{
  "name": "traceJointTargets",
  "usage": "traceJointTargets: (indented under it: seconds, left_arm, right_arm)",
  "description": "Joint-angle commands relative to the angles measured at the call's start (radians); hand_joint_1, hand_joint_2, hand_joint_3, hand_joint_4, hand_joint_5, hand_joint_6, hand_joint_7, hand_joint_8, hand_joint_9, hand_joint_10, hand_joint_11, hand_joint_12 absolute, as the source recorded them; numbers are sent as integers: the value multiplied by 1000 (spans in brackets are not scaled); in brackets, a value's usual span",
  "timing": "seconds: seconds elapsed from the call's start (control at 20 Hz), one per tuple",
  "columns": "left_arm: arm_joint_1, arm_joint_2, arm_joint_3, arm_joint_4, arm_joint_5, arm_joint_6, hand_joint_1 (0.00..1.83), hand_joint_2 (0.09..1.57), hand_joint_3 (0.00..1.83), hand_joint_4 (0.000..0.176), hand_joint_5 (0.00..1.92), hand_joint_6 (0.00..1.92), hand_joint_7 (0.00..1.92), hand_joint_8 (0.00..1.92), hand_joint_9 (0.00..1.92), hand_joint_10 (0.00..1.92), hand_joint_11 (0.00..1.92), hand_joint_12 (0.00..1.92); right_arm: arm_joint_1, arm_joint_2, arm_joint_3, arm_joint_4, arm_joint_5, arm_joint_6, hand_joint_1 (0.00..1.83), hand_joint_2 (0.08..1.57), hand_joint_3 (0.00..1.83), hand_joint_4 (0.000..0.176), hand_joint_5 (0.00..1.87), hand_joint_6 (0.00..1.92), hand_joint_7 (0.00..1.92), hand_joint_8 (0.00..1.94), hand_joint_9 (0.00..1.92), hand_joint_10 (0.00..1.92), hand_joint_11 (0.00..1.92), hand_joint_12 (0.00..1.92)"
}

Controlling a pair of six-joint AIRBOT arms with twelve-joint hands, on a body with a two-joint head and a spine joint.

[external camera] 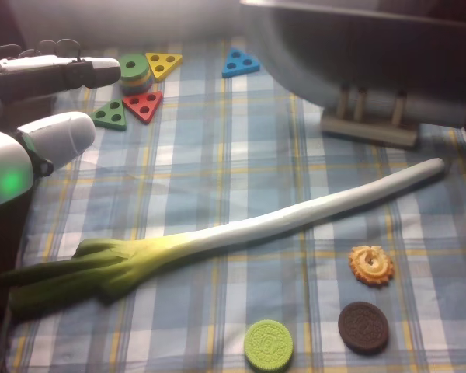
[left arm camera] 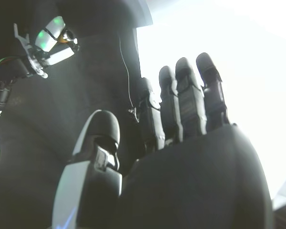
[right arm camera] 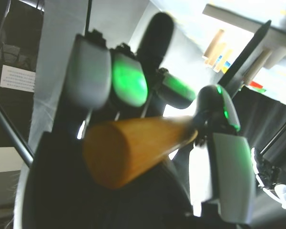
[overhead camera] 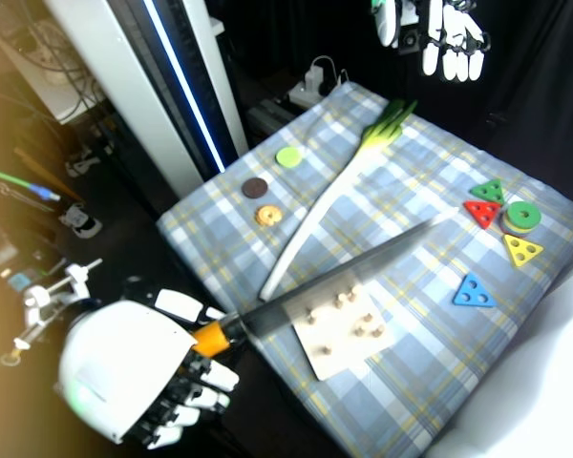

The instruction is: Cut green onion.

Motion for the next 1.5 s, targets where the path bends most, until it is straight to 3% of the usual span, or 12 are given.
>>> traceJointTargets:
  seconds: [0.0, 0.05, 0.1, 0.15, 0.2, 0.25, 0.3, 0.7, 1.0, 1.15, 1.35, 1.45]
  left_arm:
    - [-3, -4, 4, -2, -121, -6, 370, 1456, 0, 84, 514, 2, 394, 1, 334, 1, 28, 593]
    - [-3, -4, 4, -2, -121, -6, 403, 1452, 0, 80, 521, 3, 409, 4, 343, 3, 20, 602]
    - [-2, -4, 3, -2, -121, -6, 402, 1454, 0, 86, 508, 1, 394, 2, 328, 0, 14, 565]
    - [-2, -4, 3, -3, -122, -6, 381, 1459, 2, 80, 510, 1, 405, 4, 341, 4, 39, 566]
    - [-1, -4, 3, -3, -122, -6, 355, 1460, 2, 77, 513, 2, 407, 3, 343, 3, 47, 569]
    - [-1, -5, 3, -4, -122, -6, 382, 1452, 0, 86, 513, 1, 417, 4, 349, 3, 40, 571]
    - [-1, -6, 3, -4, -122, -6, 386, 1449, 0, 91, 514, 1, 428, 7, 358, 7, 29, 570]
    - [1, -7, 3, -7, -122, -6, 302, 1459, 3, 99, 487, 4, 443, 2, 375, 0, 9, 661]
    - [-2, -15, 1, 18, -96, -6, 329, 1472, 0, 69, 473, 0, 438, 0, 391, 1, 58, 542]
    - [-25, -30, 6, 61, -51, -6, 280, 1500, 0, 0, 466, 0, 512, 1, 447, 2, 53, 565]
    - [-70, -65, 19, 147, 91, -6, 7, 1555, 12, 0, 429, 4, 415, 1, 336, 1, 0, 455]
    - [-89, -80, 25, 188, 170, -6, 53, 1532, 2, 0, 473, 1, 506, 1, 421, 2, 20, 750]
  right_arm:
    - [17, 16, 5, 27, 150, 14, 160, 1469, 1, 0, 1047, 1921, 1183, 1941, 1272, 1921, 1316, 1921]
    - [18, 21, 1, 27, 160, 14, 137, 1497, 0, 18, 971, 1921, 1128, 1941, 1192, 1921, 1216, 1921]
    - [19, 26, -4, 27, 171, 14, 86, 1479, 0, 144, 906, 1921, 1095, 1941, 1152, 1921, 1189, 1921]
    - [20, 33, -11, 27, 184, 14, 112, 1469, 0, 170, 885, 1921, 1096, 1941, 1169, 1921, 1211, 1921]
    - [22, 38, -16, 25, 192, 14, 65, 1481, 2, 175, 857, 1921, 1052, 1941, 1134, 1921, 1199, 1921]
    - [24, 43, -21, 20, 200, 14, 152, 1509, 3, 112, 879, 1921, 1085, 1941, 1194, 1921, 1268, 1921]
    - [26, 47, -26, 12, 207, 14, 168, 1517, 3, 101, 902, 1921, 1109, 1941, 1231, 1921, 1307, 1921]
    - [53, 61, -53, -54, 224, 14, 191, 1504, 0, 174, 1002, 1921, 1228, 1941, 1325, 1921, 1370, 1921]
    - [57, 86, -95, -98, 292, 14, 20, 1481, 3, 176, 1028, 1921, 1281, 1941, 1398, 1921, 1450, 1921]
    - [59, 102, -119, -119, 333, 14, 116, 1513, 3, 173, 1050, 1921, 1295, 1941, 1427, 1921, 1473, 1921]
    - [59, 118, -150, -159, 365, 14, 110, 1505, 0, 176, 1009, 1921, 1238, 1941, 1366, 1921, 1402, 1921]
    - [59, 119, -159, -175, 376, 14, 55, 1524, 4, 170, 961, 1921, 1184, 1941, 1304, 1921, 1329, 1921]
